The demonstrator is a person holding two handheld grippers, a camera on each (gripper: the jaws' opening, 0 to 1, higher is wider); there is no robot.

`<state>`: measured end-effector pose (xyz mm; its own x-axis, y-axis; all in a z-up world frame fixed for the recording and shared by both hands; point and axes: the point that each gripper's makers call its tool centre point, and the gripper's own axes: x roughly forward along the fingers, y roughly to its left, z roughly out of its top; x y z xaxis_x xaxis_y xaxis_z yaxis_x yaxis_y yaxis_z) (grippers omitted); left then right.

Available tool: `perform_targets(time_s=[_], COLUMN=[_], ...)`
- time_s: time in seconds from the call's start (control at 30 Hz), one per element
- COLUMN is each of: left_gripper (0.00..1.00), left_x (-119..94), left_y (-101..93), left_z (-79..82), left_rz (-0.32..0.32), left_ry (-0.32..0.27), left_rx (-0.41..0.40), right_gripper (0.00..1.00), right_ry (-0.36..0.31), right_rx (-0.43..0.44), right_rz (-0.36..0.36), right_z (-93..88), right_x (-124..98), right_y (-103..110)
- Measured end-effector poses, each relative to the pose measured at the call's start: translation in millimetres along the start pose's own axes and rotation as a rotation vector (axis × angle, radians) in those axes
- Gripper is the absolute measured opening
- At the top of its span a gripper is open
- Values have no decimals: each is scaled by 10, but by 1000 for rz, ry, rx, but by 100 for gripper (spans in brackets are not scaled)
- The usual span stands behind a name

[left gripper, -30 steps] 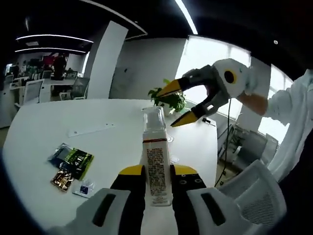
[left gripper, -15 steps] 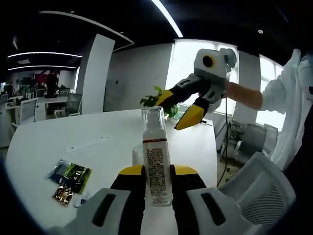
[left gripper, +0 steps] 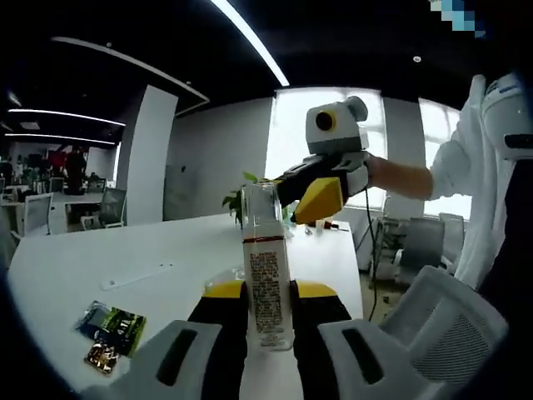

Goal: Arrange the skincare products in the storage area until every visible bottle or jar stands upright without overlapping.

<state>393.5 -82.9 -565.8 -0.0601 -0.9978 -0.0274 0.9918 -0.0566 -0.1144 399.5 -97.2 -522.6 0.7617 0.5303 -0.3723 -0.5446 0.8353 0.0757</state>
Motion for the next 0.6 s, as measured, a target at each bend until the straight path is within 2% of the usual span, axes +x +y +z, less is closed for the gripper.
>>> perform_targets(time_s=[0.1,0.13,0.17,0.2,0.23,0.27,0.33,0.43,0.6], left_gripper=[14,14,14,14,14,14,14,14,14], left_x=[-5,-1,4,10,19,24,44,70,64], left_y=[15,20,17,21,33,31,11,-20,-15], left_z=[39,53,48,49,54,54,47,16,6], left_rz=[17,27,28,32,41,39,42,36,44], left_ry=[-35,-50,-49,-51,-57,-58,-63,-57,-66], left_rx=[10,21,19,23,31,28,36,45,45], right_gripper=[20,19,19,19,19,18,17,18,18], right_ry=[-78,-88,-101,-98,-95,-126,-181,-197,-248], right_rx=[81,93,103,92,89,99,186,188,241], right_rz=[-79,-93,-140,-137,-178,-198,-212,-269,-311], right_z=[54,56,25,11,-30,-11,7,-40,-64], right_x=[1,2,7,12,13,13,21,14,-11], right_y=[-10,-16,-33,-18,-35,-43,-28,-76,-59])
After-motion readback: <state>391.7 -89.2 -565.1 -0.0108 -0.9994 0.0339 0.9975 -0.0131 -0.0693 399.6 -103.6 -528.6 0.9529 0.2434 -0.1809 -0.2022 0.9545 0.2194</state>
